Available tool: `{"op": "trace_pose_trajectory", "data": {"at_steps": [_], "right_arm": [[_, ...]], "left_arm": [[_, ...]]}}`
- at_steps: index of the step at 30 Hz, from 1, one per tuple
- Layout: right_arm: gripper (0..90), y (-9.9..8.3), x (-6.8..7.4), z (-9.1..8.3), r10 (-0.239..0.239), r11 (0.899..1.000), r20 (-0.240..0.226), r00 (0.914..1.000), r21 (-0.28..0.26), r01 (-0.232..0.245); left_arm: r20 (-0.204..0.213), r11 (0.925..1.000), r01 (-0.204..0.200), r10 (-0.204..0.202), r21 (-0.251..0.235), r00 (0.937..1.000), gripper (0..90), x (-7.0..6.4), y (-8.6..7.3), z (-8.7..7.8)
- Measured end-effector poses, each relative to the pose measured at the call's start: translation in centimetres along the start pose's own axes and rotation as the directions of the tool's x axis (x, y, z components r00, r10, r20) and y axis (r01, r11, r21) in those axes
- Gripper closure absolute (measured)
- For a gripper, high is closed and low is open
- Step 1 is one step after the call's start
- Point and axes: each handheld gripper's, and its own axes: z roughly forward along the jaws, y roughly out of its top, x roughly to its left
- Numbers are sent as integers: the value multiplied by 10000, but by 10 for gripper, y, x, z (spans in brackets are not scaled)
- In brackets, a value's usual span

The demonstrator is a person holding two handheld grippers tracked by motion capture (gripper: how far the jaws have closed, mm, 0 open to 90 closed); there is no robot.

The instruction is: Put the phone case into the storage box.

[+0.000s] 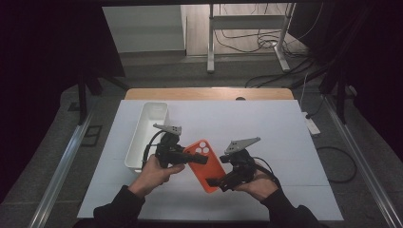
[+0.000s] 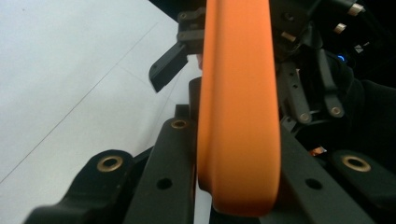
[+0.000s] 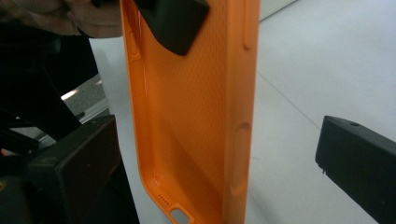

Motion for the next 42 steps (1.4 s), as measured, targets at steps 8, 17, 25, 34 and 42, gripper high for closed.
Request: {"op": "trace_pose_trajectory", "data": {"at_steps": [8, 17, 25, 34, 42], "right_arm": [[195, 1, 2, 3, -32, 9994, -335, 9994, 338, 44], [519, -1, 0, 1, 188, 9997, -995, 9949, 201, -169], [806, -2, -4, 1, 453, 9986, -2158, 9754, 371, -382], [859, 1, 2, -3, -31, 9991, -1945, 9809, 401, 112], [857, 1, -1, -8, -51, 10000, -1294, 9916, -38, 46]], "left_arm": [[200, 9999, -166, 166, -9, 9997, 846, -3, 1, 1], [140, 9994, -314, 312, 170, 9994, 845, -4, 1, 3], [570, 9991, -413, 408, 70, 9975, 788, -4, 1, 3], [152, 9978, -656, 655, 83, 9977, 660, -8, 3, 3], [-1048, 9959, -899, 898, 37, 9904, 421, -10, 3, 2]]}}
